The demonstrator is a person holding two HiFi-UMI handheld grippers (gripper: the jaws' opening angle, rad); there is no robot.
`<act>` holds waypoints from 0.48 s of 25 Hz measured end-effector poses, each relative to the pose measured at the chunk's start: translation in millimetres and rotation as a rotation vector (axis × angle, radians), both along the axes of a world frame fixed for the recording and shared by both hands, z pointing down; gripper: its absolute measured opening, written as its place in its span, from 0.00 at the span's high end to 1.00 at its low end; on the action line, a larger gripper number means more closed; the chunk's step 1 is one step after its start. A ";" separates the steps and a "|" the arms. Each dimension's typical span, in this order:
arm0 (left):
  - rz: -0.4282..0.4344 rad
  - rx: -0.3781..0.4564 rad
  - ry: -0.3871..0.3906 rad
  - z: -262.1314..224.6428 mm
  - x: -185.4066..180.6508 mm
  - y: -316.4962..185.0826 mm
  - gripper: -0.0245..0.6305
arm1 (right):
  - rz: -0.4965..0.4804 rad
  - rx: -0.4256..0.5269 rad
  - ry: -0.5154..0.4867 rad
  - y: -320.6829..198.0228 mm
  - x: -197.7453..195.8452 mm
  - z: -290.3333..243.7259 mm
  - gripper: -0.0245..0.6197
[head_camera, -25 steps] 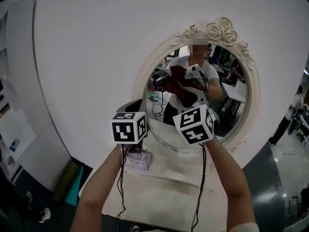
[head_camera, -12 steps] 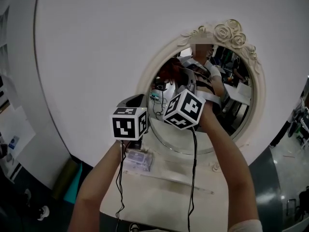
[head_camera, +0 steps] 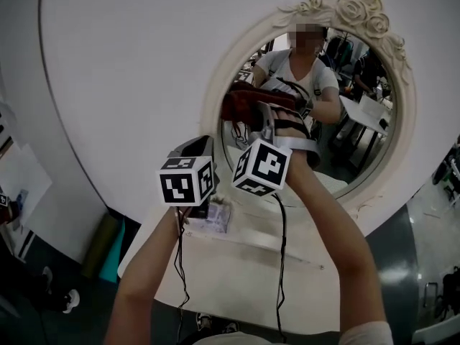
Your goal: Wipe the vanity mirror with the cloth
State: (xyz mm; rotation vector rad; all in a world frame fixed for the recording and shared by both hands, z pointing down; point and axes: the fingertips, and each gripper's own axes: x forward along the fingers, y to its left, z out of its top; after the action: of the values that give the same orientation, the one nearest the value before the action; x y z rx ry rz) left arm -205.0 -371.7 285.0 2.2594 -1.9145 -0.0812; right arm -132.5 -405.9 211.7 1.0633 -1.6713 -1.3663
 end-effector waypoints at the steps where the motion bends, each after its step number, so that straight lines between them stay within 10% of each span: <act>1: -0.002 -0.011 0.003 8.5 -2.1 1.5 0.95 | -0.007 -0.013 0.010 0.1 -1.9 14.0 0.87; 12: 0.026 -0.205 0.024 128.3 6.4 20.0 0.95 | -0.021 -0.289 0.099 5.6 4.7 189.2 0.87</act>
State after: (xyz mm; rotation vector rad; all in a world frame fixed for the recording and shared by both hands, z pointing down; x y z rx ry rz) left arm -198.6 -351.7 413.4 2.1383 -1.7908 0.0866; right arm -127.8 -400.3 400.9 0.8020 -1.7460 -1.1285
